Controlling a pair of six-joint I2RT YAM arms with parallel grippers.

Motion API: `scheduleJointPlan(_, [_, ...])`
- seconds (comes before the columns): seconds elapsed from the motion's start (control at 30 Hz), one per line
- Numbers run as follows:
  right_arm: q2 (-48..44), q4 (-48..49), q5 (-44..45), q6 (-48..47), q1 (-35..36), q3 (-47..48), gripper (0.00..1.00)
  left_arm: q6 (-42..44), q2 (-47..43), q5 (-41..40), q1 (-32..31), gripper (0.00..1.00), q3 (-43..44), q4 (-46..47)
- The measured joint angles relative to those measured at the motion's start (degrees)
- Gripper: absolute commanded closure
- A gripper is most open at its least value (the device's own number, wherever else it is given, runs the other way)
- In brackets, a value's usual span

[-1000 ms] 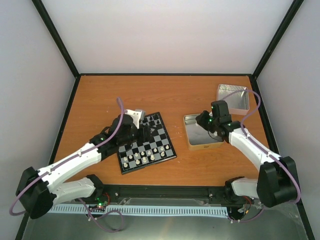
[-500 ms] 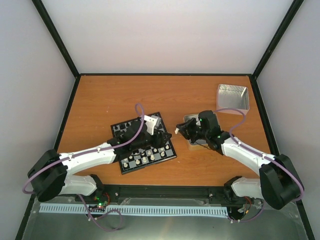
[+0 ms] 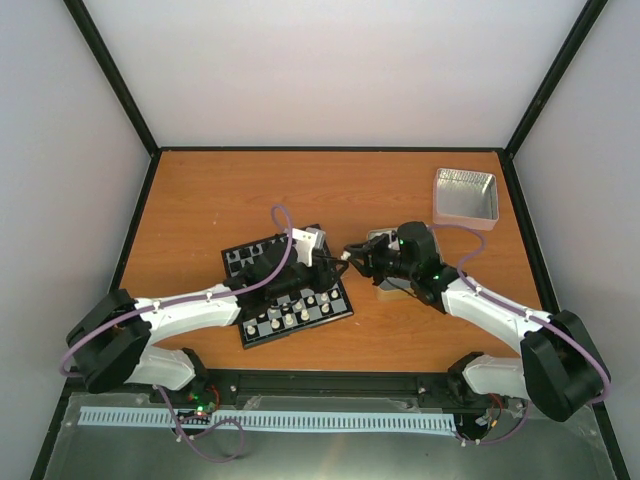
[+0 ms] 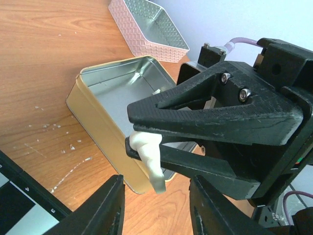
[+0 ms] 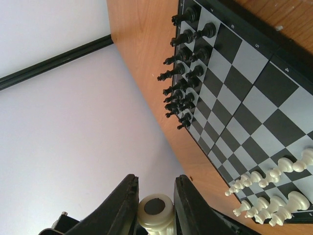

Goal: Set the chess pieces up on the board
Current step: Place the chess piece on the chessboard.

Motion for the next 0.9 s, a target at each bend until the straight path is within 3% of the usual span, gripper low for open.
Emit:
scheduleJointPlan(0.2, [0.0,0.1,-0.7,1.1,0.3,0.0,0.78,-1.4,0.1,-2.0,-0.2,0.74,0.0,1.0])
scheduleJointPlan(0.5, [1.0,1.6,-1.9,2.1,0.6,0.0,0.78,-1.6,1.1,-4.2,-0.2,0.75,0.2,1.0])
scheduleJointPlan(0.73, [2.0,2.5,-2.6,2.1,0.6,0.0,0.78,-2.1,1.6,-3.8,-0.2,0.95,0.2,0.9])
scheduleJointPlan(0.87, [2.1,1.9,-2.4,0.8,0.6,0.0,0.71,-2.1,1.5,-3.8,-0.2,0.99,0.3,0.0])
scheduleJointPlan(0.9, [2.1,1.5,-2.2,0.1,0.7,0.0,0.62,-2.0,1.5,-3.9,-0.2,0.99,0.5,-1.0])
